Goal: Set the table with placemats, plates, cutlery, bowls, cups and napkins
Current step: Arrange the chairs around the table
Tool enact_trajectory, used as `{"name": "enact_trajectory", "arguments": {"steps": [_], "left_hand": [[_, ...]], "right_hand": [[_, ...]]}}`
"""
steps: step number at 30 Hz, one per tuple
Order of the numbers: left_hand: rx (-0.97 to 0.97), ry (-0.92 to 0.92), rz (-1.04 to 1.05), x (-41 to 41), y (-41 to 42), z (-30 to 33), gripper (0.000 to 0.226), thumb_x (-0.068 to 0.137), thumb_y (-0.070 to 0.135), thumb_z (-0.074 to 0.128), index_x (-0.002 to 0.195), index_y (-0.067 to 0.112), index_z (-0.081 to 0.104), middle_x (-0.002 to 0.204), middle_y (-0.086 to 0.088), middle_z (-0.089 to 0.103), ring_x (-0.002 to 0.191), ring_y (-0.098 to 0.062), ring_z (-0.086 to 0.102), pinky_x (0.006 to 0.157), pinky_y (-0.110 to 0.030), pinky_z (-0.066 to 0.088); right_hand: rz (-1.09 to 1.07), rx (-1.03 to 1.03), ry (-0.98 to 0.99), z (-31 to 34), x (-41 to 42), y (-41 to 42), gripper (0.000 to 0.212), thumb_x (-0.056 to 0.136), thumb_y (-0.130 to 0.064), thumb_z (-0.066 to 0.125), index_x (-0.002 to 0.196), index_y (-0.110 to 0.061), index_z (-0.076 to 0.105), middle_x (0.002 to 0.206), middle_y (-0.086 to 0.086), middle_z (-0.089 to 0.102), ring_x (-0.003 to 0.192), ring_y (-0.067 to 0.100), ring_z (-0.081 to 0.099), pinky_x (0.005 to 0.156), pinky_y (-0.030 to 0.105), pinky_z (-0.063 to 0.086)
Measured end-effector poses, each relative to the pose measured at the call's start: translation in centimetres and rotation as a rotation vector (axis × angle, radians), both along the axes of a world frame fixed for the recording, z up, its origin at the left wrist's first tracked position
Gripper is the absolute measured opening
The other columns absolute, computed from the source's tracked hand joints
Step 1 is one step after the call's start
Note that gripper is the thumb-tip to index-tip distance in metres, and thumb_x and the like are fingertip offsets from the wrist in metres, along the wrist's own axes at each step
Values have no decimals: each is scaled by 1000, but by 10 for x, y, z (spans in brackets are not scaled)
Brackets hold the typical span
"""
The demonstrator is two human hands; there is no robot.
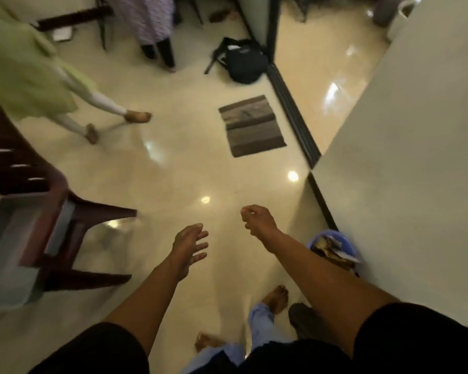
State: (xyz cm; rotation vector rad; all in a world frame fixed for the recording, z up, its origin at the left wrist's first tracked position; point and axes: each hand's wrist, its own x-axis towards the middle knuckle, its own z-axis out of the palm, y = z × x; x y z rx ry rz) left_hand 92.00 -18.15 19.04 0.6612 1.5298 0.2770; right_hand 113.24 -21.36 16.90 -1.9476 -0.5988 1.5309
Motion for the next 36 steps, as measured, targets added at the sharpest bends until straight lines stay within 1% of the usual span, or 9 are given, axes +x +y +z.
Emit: {"name": "enact_trajectory", "arguments": {"steps": [4, 6, 7, 9, 13, 22, 28, 33, 36], "left_hand": [[91, 45, 220, -126, -24, 37, 35, 107, 33, 54, 136, 16, 59, 131, -9, 67, 120, -35, 63, 103, -50, 52], [99, 72, 231, -141, -37, 35, 33, 107, 32, 53, 135, 16, 60, 130, -9, 67, 118, -34, 63, 103, -51, 53], [115, 93, 322, -190, -54, 47, 30, 107, 31, 53, 133, 17, 60, 129, -9, 67, 116, -33, 64, 102, -49, 53], [114, 118, 332, -199, -66, 49, 23, 107, 26, 53, 126, 19, 63, 126, -10, 68, 107, -28, 63, 92, -41, 52], [142, 144, 451, -294, -117, 67, 23, 104, 18, 56, 125, 21, 65, 112, -9, 68, 90, -23, 55, 72, -31, 44], [135, 226, 705, -409, -166, 49, 12, 101, 17, 61, 109, 24, 68, 90, -8, 65, 70, -19, 54, 56, -25, 40], [83, 245, 856, -457, -167, 21, 9, 95, 13, 69, 102, 18, 73, 87, -12, 73, 63, -24, 59, 59, -26, 46], [100, 285, 954, -494, -130, 17, 10, 89, 4, 75, 88, 14, 75, 80, -10, 72, 70, -26, 63, 70, -32, 50], [87, 279, 1000, -505, -104, 13, 26, 85, -10, 75, 73, 13, 73, 90, -17, 72, 81, -26, 64, 84, -37, 49]], "right_hand": [[279, 118, -36, 42, -110, 27, 27, 98, -30, 60, 118, -18, 71, 111, 3, 69, 96, 18, 60, 87, 36, 48], [309, 99, -58, 43, -121, 19, 25, 97, -30, 60, 117, -19, 72, 114, 3, 71, 98, 17, 61, 93, 40, 51], [413, 147, -62, 58, -174, 25, 25, 98, -30, 59, 116, -20, 72, 115, 3, 71, 99, 17, 61, 95, 41, 51], [439, 128, -67, 60, -185, 20, 23, 98, -31, 60, 115, -22, 72, 116, 1, 71, 99, 17, 61, 91, 38, 50], [685, 269, -68, 78, -301, 17, 20, 97, -31, 63, 113, -23, 72, 110, -1, 72, 95, 14, 64, 84, 32, 50], [1025, 430, -97, 99, -450, 35, 25, 100, -34, 60, 123, -31, 69, 117, -12, 69, 103, 4, 65, 74, 12, 45], [1172, 513, -145, 109, -512, 96, 28, 100, -27, 59, 126, -24, 68, 119, -8, 69, 107, 8, 64, 89, 24, 53], [1238, 573, -129, 119, -563, 174, 25, 100, -29, 61, 124, -23, 67, 109, -7, 70, 90, 3, 66, 65, 11, 46], [1334, 571, -147, 121, -588, 212, 27, 100, -25, 60, 126, -22, 65, 111, -8, 66, 98, 3, 64, 67, 2, 42]]}}
